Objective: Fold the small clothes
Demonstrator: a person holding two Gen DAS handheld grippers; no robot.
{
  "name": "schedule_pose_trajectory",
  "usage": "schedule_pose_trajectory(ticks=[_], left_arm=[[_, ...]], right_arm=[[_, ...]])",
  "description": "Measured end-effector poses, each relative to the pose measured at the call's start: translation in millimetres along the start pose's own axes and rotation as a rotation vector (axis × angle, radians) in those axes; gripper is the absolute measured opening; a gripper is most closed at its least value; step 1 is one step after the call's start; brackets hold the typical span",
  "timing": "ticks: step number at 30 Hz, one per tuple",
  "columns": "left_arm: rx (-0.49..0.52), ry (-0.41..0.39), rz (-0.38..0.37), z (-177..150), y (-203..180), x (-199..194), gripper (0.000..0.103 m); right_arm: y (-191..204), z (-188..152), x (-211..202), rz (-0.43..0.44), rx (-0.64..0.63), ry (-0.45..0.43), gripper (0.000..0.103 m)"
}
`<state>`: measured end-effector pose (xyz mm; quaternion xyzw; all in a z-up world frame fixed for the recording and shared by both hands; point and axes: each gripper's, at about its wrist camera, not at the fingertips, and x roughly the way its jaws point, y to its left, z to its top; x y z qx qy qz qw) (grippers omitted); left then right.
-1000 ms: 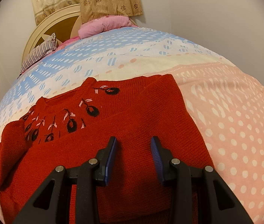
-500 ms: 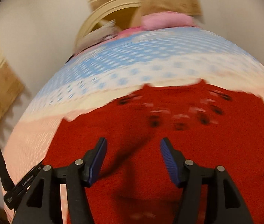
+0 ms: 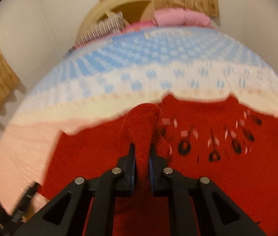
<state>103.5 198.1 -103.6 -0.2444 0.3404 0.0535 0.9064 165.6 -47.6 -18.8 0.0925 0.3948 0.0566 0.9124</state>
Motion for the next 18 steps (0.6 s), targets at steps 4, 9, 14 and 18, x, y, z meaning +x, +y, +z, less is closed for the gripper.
schedule_pose_trajectory(ticks=[4,9,14,18], left_arm=[[0.012,0.003,0.014,-0.4,-3.8,1.2,0.093],[0.014,0.004,0.018,-0.3,-4.0,1.8,0.093],[0.02,0.005,0.024,-0.3,-4.2,2.5,0.093],[0.031,0.007,0.037,-0.2,-5.8,3.7,0.093]], right_arm=[[6.2,32.3,-51.0,0.084,0.014,-0.135,0.01],[-16.4,54.8,-107.6,0.12,0.033,-0.284,0.01],[-79.4,42.2,-124.0,0.046,0.084,-0.306,0.01],[-143.1,2.3,-95.5,-0.052,0.169,-0.217,0.01]])
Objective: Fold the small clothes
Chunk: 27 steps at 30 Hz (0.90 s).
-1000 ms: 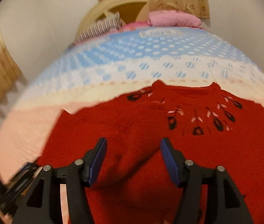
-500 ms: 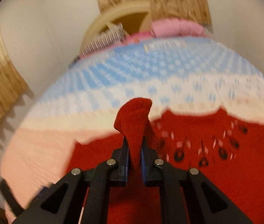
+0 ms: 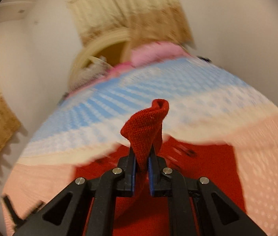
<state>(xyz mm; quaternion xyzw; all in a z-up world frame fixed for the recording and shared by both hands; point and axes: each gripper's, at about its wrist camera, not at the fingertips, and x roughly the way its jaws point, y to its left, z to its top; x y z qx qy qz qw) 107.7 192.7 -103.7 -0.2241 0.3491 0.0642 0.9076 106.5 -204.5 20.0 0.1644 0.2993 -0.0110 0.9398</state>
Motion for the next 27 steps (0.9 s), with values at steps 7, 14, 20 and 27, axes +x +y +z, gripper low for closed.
schedule_pose_trajectory(ticks=[7,14,20,27], left_arm=[[0.012,0.005,0.013,-0.2,-1.6,1.6,0.093],[0.023,0.008,0.026,-0.8,-3.3,2.6,0.094],[0.038,0.013,0.041,-1.0,-6.0,4.7,0.095],[0.047,0.016,0.049,-1.7,-7.6,5.3,0.095]], right_arm=[[-86.9,-56.5,45.1,-0.107,0.108,0.207,0.017],[-125.6,-54.9,-22.1,-0.173,0.276,0.082,0.034],[-92.2,-35.6,-33.7,-0.19,0.123,0.024,0.034],[-75.0,-43.3,31.2,-0.27,0.021,0.216,0.034]])
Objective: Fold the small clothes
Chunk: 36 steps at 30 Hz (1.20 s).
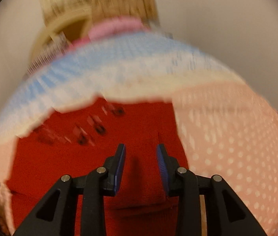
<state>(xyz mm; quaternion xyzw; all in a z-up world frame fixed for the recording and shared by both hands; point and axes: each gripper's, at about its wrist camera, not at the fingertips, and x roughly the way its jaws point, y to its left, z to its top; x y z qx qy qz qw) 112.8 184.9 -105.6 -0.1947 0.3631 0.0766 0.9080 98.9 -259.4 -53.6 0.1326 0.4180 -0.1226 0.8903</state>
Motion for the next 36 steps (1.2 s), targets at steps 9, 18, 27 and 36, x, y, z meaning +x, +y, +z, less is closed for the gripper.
schedule_pose_trajectory(ticks=[9,18,27,36], left_arm=[[0.168,0.014,-0.09,-7.4,-28.6,-13.5,0.095],[0.537,0.04,-0.194,-44.1,-139.5,-21.6,0.096],[0.306,0.122,-0.027,-17.8,-105.5,11.4,0.1],[0.299,0.094,-0.045,-30.0,-68.7,-23.4,0.1]], right_arm=[[18.9,2.6,15.9,-0.091,-0.091,-0.066,0.034],[55.2,-20.2,-43.0,0.093,-0.153,-0.185,0.034],[62.3,-44.4,-22.5,0.096,-0.162,-0.121,0.034],[29.3,-48.7,-13.8,0.146,-0.056,-0.051,0.035]])
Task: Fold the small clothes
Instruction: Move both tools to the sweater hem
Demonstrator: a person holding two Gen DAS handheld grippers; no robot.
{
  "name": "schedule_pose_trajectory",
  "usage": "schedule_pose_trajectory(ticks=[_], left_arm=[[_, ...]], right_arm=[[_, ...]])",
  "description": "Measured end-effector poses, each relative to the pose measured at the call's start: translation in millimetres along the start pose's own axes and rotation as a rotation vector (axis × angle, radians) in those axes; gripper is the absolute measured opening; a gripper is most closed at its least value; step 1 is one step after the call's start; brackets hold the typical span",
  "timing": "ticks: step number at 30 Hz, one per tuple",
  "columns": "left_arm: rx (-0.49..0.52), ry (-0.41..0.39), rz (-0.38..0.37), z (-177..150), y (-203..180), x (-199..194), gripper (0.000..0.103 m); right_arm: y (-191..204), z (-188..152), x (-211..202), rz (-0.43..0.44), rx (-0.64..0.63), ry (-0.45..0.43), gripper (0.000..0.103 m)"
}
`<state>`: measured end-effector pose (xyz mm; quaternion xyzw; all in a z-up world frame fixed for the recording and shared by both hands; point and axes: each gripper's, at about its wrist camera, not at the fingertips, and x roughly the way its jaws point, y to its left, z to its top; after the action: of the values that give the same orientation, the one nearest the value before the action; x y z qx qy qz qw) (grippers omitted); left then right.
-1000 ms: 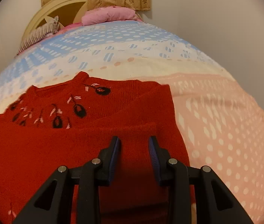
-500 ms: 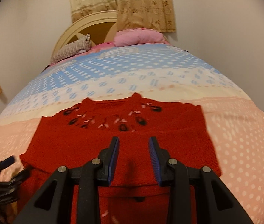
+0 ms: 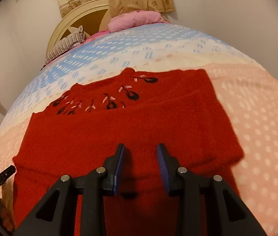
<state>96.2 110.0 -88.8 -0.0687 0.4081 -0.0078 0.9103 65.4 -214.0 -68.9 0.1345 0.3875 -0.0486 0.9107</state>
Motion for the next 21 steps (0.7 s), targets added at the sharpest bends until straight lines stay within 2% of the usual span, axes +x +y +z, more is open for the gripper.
schedule_pose_trajectory(ticks=[3,5,7,8,11,13,16,21], left_arm=[[0.088,-0.048,-0.099,-14.5,0.2,-26.3,0.1],[0.142,-0.064,-0.158,-26.6,2.8,-44.6,0.1],[0.182,-0.065,-0.228,-36.2,4.3,-58.1,0.1],[0.2,-0.062,-0.273,-43.6,5.0,-66.8,0.1],[0.249,-0.031,-0.394,-67.6,3.4,-86.4,0.1],[0.277,-0.003,-0.44,-82.7,-1.2,-94.1,0.1],[0.3,0.049,-0.474,-107.6,-9.4,-99.1,0.1],[0.285,0.13,-0.507,-139.2,-15.6,-100.6,0.098]], right_arm=[[-6.1,-5.2,-44.6,0.042,0.005,-0.068,0.036],[-17.3,-12.2,-80.6,0.029,0.003,-0.107,0.05],[-36.0,-27.1,-117.3,0.01,0.004,-0.128,0.058],[-41.7,-32.2,-126.4,0.003,0.003,-0.124,0.058],[-65.3,-58.0,-159.1,-0.007,-0.011,-0.076,0.058],[-78.5,-79.2,-177.2,-0.006,-0.012,-0.039,0.058],[-91.5,-112.8,-190.8,0.011,-0.005,0.016,0.058],[-96.2,-161.2,-182.0,0.013,-0.019,0.105,0.058]])
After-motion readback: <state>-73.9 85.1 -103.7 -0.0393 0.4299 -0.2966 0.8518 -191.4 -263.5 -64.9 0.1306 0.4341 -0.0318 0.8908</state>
